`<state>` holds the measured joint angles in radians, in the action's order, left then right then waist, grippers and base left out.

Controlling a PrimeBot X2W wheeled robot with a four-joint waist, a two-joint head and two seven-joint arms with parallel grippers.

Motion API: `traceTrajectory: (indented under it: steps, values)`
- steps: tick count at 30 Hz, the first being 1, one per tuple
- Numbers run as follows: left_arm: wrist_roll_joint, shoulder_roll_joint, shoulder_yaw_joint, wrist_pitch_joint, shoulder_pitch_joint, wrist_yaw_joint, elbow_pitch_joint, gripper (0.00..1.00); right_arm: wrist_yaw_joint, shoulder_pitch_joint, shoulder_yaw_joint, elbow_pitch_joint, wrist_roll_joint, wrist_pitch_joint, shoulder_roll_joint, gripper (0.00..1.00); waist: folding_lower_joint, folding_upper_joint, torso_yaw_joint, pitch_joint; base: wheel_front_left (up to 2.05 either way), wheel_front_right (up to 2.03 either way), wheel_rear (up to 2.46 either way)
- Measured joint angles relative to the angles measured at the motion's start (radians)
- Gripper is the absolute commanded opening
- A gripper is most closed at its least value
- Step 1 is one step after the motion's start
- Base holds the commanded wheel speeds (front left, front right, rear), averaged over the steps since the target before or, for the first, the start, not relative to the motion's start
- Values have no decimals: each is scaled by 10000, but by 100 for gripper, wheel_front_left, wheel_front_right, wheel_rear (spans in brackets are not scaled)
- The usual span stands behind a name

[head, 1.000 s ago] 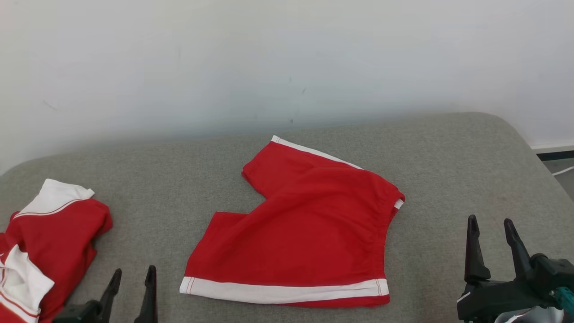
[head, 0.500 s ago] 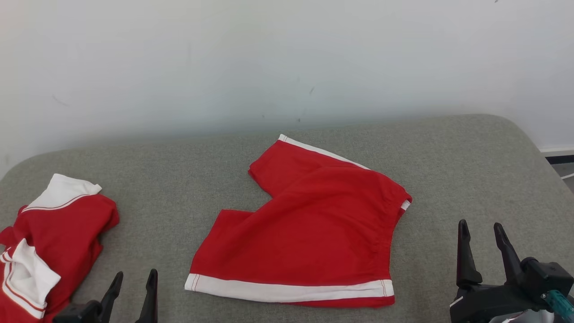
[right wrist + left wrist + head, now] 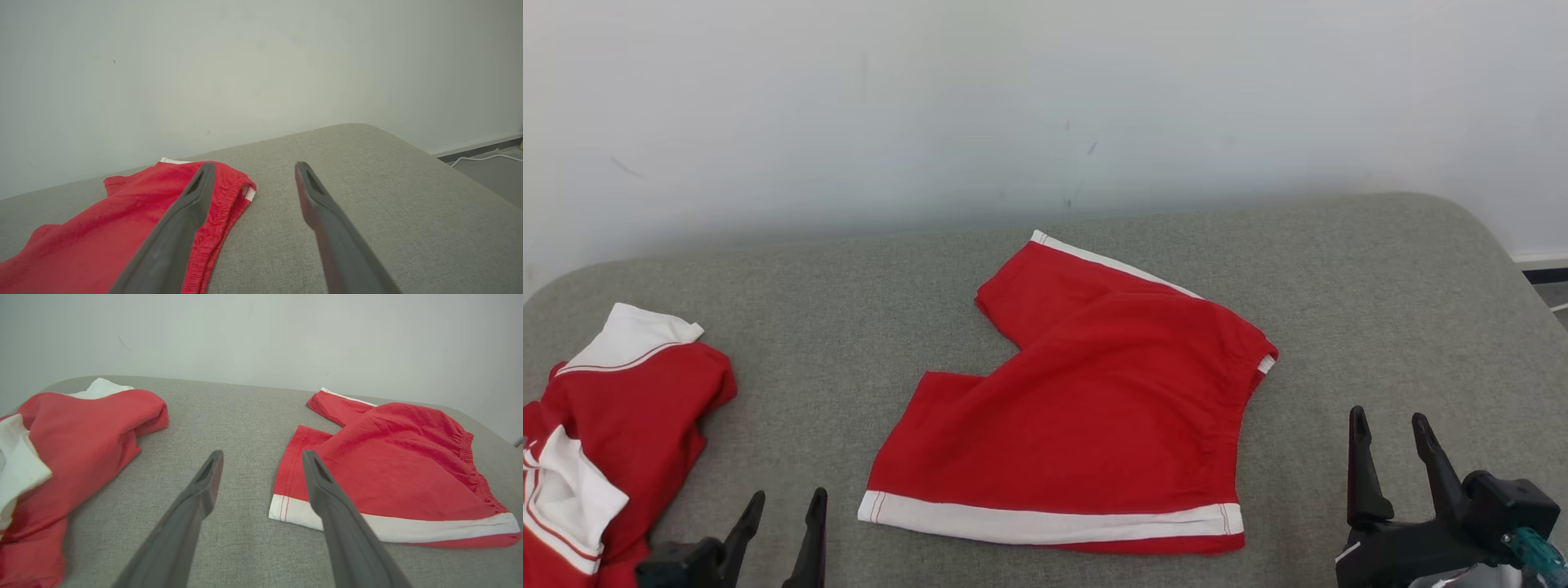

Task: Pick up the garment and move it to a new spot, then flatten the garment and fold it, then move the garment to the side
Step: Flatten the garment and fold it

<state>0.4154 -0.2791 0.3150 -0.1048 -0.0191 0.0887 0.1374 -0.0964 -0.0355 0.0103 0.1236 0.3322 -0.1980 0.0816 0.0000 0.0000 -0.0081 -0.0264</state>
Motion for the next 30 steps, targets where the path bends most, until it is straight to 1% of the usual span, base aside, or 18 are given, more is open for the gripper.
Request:
traceTrajectory:
  steps: [3, 6, 9, 12, 18, 21, 24, 30]
  values:
    - [33, 77, 81, 349, 35, 8, -56, 100, 12, 39, -54, -2, 205, 385, -29, 100, 0, 0, 21, 62, 0, 0, 0]
    - [314, 205, 186, 894, 199, 77, 6, 100, 190, 93, -520, 44, 161, 1104, 17, 100, 0, 0, 58, 136, 0, 0, 0]
    - [320, 125, 462, 1806, 701, 2, 217, 100, 454, 211, -1264, 94, -92, 2084, 194, 100, 0, 0, 85, 257, 0, 0, 0]
    - [341, 102, 763, 2732, 1129, -82, 510, 100, 556, 486, -1730, 94, -385, 2922, 393, 100, 0, 0, 98, 431, 0, 0, 0]
    - [355, 199, 1104, 4301, 2139, -54, 1081, 100, 759, 1160, -2424, 192, -554, 4529, 368, 100, 1, 0, 85, 903, 0, 0, 0]
    - [355, 242, 1229, 4941, 2632, -94, 1354, 100, 771, 1366, -2481, 349, -568, 5179, 364, 100, 1, 0, 71, 1167, 0, 0, 0]
    - [355, 242, 1285, 5511, 2964, -102, 1638, 100, 688, 1518, -2566, 391, -658, 5762, 374, 100, 2, 1, 56, 1412, 0, 0, 0]
    - [355, 238, 1450, 6370, 3488, -163, 2092, 100, 640, 1520, -2765, 349, -660, 6725, 372, 100, 2, 1, 8, 1677, 0, 0, 0]
